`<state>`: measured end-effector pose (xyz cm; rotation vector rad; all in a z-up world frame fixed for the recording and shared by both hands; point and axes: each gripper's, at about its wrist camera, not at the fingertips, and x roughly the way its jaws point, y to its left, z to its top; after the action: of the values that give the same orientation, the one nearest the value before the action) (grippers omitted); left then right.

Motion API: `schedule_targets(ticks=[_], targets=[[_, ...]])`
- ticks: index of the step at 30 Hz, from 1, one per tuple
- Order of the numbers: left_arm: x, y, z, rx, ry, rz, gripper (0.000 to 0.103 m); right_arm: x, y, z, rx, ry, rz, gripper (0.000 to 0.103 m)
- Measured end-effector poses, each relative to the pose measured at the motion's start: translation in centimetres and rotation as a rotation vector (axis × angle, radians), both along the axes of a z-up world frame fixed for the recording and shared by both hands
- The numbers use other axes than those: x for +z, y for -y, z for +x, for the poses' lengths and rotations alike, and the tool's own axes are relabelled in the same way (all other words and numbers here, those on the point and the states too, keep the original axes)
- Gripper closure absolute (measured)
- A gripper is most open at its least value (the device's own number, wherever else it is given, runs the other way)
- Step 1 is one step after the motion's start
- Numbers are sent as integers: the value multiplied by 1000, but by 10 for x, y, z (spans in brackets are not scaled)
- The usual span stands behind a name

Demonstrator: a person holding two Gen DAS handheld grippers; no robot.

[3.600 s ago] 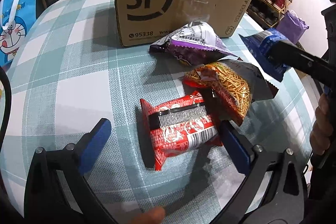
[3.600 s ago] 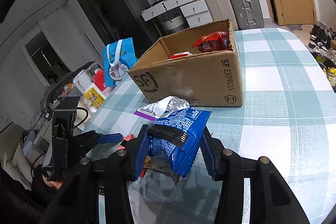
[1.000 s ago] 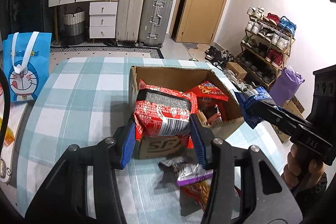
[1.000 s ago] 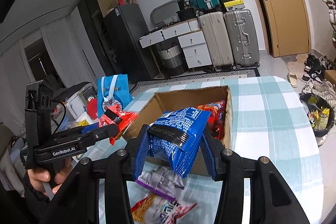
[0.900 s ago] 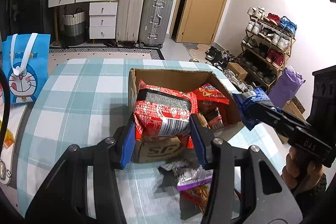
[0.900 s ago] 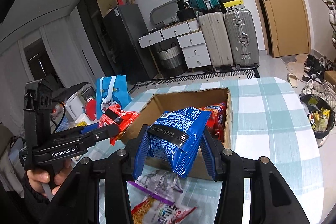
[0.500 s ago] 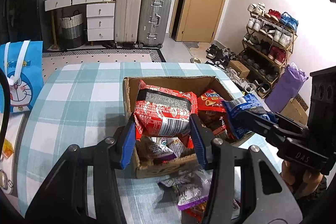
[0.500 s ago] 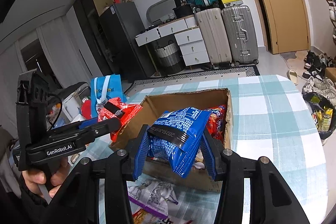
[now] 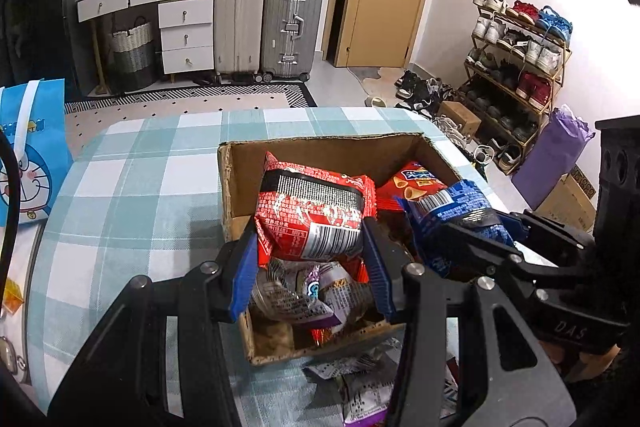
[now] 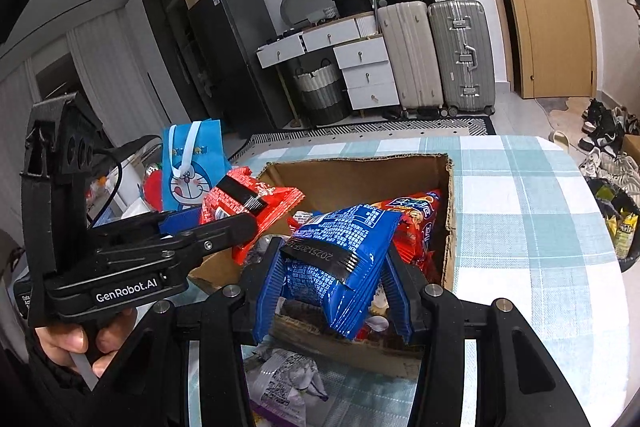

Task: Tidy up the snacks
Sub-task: 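Carry the red wafer pack and blue biscuit pack into the box and release, then withdraw both tools from the box toward the remaining snacks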

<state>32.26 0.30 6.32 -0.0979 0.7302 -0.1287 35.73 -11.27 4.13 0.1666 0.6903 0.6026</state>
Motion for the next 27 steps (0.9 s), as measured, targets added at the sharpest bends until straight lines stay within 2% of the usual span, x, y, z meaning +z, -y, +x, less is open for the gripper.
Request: schedule_targets(ticks=[20, 22, 25, 27], targets=[[-17, 2, 28, -3, -38, 39, 58, -13, -23, 13, 26, 23, -92, 56], [-16, 2, 25, -2, -27, 41, 58, -11, -22, 11, 30, 35, -94, 54], [-12, 1, 20, -9, -19, 40, 55, -8, -17, 6, -6, 53, -99, 40], [-7, -1, 13, -13, -4, 30, 51, -5, -11, 1, -23, 60, -89, 36]])
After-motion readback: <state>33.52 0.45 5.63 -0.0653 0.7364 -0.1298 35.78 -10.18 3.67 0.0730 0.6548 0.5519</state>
